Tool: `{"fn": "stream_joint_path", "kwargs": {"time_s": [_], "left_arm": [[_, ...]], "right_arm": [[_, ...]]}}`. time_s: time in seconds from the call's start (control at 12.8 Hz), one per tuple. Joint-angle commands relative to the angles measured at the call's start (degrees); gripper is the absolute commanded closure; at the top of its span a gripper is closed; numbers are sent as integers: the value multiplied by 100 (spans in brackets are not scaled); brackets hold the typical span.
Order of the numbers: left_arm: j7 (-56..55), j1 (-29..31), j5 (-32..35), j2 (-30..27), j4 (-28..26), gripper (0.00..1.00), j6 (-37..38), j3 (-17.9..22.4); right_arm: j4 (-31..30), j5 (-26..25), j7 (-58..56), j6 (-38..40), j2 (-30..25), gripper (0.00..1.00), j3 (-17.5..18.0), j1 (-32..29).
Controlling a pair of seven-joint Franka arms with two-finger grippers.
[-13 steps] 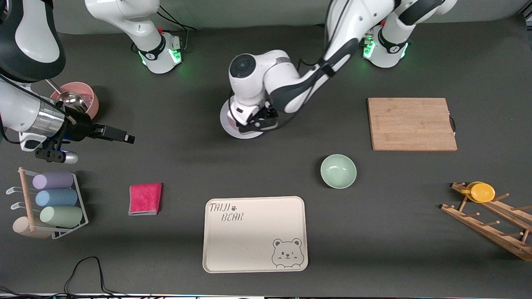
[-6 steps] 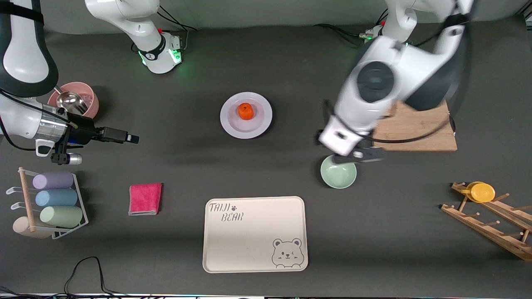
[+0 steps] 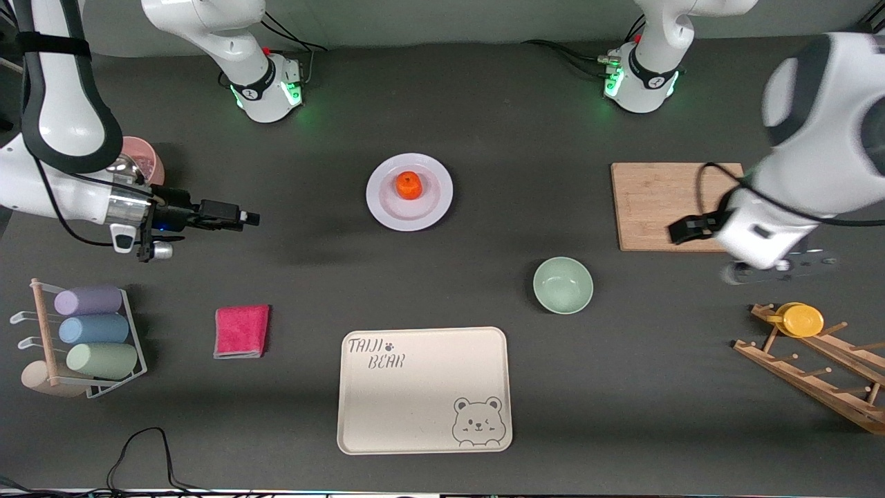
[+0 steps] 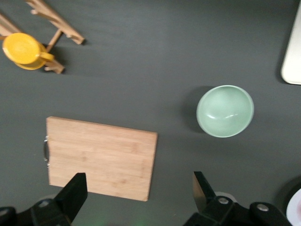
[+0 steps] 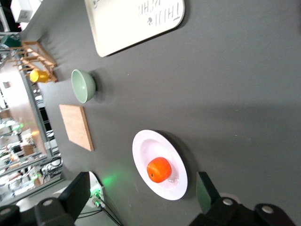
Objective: Place orange and plate with both arms
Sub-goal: 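Withdraw the left gripper while the right gripper reaches toward the plate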
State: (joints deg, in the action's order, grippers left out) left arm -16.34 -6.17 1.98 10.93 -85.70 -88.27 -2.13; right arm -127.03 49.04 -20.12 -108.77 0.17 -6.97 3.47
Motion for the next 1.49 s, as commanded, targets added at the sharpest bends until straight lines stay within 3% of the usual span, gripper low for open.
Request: {"fn": "stream_joint_path", "kwargs": {"time_s": [0.0, 0.16, 0.47, 0.71, 0.94, 1.18, 1.41], "left_arm": [[325, 537, 196, -608, -594, 0, 38, -253], [334, 765, 224, -986, -973, 0, -32, -271], [501, 618, 320, -1348, -948, 0, -32, -218], [518, 399, 417, -1392, -1088, 0, -32, -218], [536, 345, 426, -1953, -2184, 0, -602, -227], [1359, 695, 426, -1850, -2258, 0, -577, -236], [1406, 556, 426, -1648, -2197, 0, -569, -227]], "right_arm": [[-584, 439, -675, -293, -228, 0, 29, 14], [-901, 982, -1245, -478, -167, 0, 81, 14], [-1288, 1380, -1950, -873, -70, 0, 370, 40], [-1570, 2195, -2958, -1216, 271, 0, 661, 49], [-1614, 3039, -4119, -1261, 895, 0, 828, 58], [-1719, 3208, -4263, -1514, 985, 0, 1161, 58], [-1781, 3209, -4281, -1674, 1046, 0, 1364, 58]]}}
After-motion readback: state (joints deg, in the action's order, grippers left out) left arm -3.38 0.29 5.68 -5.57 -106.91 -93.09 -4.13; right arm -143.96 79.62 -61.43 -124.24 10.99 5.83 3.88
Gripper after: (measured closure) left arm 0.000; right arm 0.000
